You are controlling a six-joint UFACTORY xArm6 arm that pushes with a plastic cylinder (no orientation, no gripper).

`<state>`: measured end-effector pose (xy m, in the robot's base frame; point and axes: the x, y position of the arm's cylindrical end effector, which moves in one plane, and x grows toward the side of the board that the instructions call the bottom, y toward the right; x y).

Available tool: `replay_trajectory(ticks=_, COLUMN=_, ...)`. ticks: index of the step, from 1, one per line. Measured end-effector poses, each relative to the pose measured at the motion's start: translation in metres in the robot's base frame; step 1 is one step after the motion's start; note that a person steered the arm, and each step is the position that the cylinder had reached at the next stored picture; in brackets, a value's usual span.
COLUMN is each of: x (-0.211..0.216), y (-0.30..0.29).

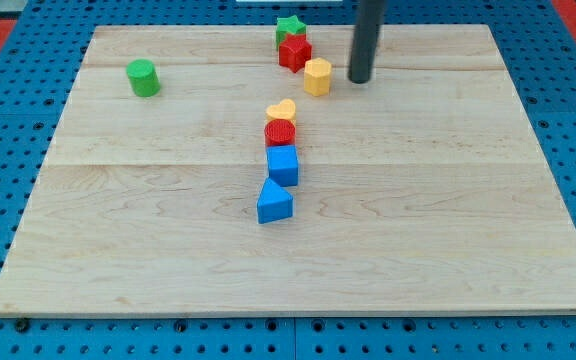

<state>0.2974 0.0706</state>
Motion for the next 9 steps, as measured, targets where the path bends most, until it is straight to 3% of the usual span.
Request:
replay_trajectory(ticks=1, x=0.000, y=-0.034)
replay_trajectory(ticks=3, x=0.007, y=-0.049)
replay_trajectory(ticks=4, x=0.069, y=0.041)
replay_trajectory(ticks=5, x=0.193, y=0.124)
replay_trajectory(ticks=6, x=0.288, y=0.063)
replay_trajectory(ticks=7, x=0.318, y=-0.086)
replay_trajectory(ticks=8, x=0.248, y=-0.222)
replay_trajectory(ticks=9, x=0.131, y=-0.263)
